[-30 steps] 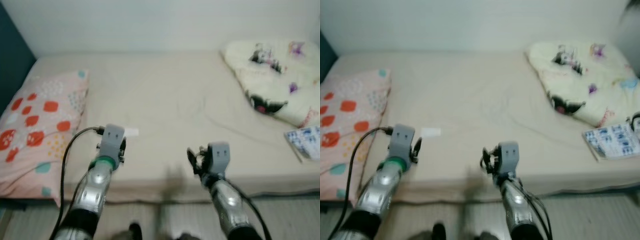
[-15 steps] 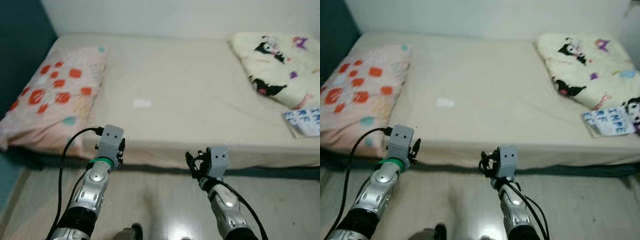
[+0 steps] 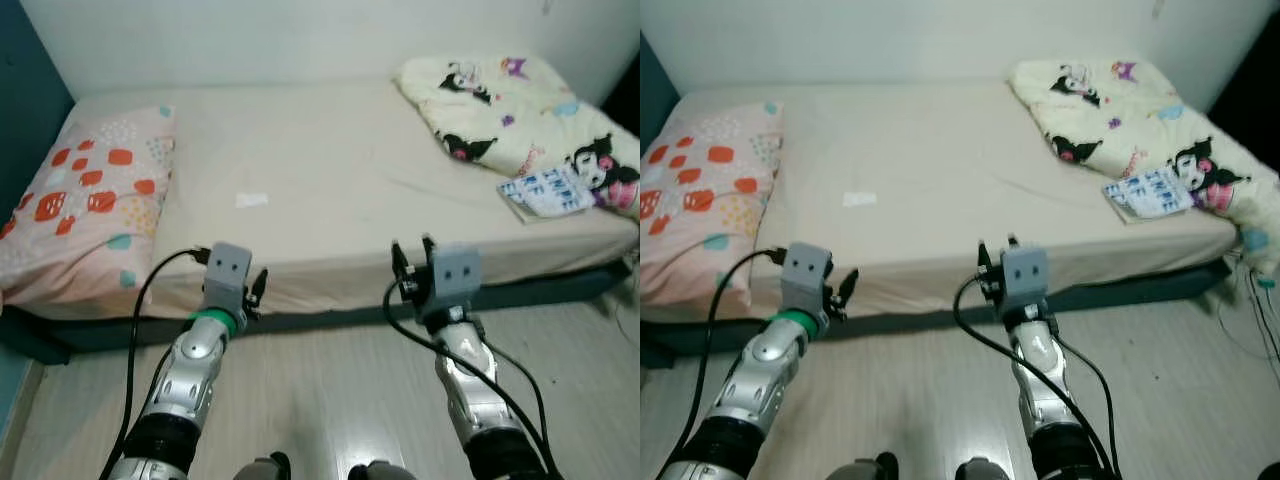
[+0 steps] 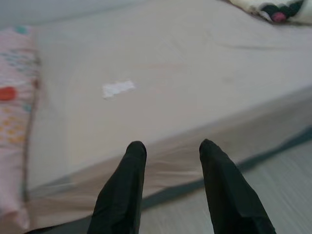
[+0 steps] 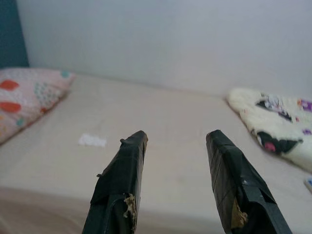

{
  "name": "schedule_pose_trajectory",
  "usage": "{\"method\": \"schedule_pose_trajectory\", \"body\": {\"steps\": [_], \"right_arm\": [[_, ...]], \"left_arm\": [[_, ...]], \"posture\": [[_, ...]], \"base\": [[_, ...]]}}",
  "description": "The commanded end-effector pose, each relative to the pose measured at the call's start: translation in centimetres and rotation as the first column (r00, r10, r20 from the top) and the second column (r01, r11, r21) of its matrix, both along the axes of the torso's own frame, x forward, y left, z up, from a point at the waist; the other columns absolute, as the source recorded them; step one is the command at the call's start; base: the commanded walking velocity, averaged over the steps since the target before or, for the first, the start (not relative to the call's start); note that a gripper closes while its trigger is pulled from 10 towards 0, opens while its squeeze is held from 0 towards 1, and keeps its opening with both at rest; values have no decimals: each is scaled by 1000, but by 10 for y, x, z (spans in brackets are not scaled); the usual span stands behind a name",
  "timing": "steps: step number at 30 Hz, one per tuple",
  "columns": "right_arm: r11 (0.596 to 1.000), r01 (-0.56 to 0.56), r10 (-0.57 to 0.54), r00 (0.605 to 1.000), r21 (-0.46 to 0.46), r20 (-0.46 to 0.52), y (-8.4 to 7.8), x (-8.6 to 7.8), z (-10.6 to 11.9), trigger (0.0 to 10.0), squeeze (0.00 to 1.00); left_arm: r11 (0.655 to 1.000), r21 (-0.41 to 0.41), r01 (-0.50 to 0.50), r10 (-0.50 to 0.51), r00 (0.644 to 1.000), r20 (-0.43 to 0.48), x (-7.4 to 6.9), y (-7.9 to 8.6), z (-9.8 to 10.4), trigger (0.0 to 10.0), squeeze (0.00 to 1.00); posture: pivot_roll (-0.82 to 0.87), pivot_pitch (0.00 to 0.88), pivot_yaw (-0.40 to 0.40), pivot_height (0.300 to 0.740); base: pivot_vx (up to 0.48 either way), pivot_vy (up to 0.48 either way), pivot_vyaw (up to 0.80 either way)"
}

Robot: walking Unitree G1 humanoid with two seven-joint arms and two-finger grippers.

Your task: Clean up the room

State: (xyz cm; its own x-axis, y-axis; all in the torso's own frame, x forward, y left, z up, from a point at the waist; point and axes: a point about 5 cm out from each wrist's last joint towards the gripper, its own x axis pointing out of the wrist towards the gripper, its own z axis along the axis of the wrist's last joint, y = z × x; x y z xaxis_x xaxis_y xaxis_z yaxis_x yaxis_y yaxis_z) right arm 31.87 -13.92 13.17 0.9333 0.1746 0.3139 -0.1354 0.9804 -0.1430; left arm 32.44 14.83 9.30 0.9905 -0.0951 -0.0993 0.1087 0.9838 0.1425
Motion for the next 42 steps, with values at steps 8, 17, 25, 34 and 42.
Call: {"method": "schedule_pose_trajectory", "body": {"steps": [8,17,25,34,42], "right_arm": [[999,15,-11,995,39,-101,-2,-9,-19,10000,0],[999,-25,21,987,-22,-162,8,-12,-28,10000,0],[1000,-16,18,990,14,-137,5,-9,-21,10000,0],[999,-6,11,986,33,-167,2,-10,-25,10000,0],[997,31,-16,978,68,-206,-4,-12,-33,10000,0]], "left_arm": [[997,46,-65,61,995,79,1,-1,10,10000,0],[996,44,-80,76,994,83,5,-4,11,10000,0],[994,49,-94,90,993,77,5,-4,10,10000,0],[994,46,-95,92,993,76,5,-6,10,10000,0],[995,43,-89,86,993,77,5,-8,10,10000,0]], "posture": [[-34,72,41,740],[-34,77,42,740],[-35,79,38,740],[-34,82,36,740],[-34,85,35,740]], "base": [[146,0,0],[456,0,156],[457,0,475],[454,0,0],[454,0,0]]}}
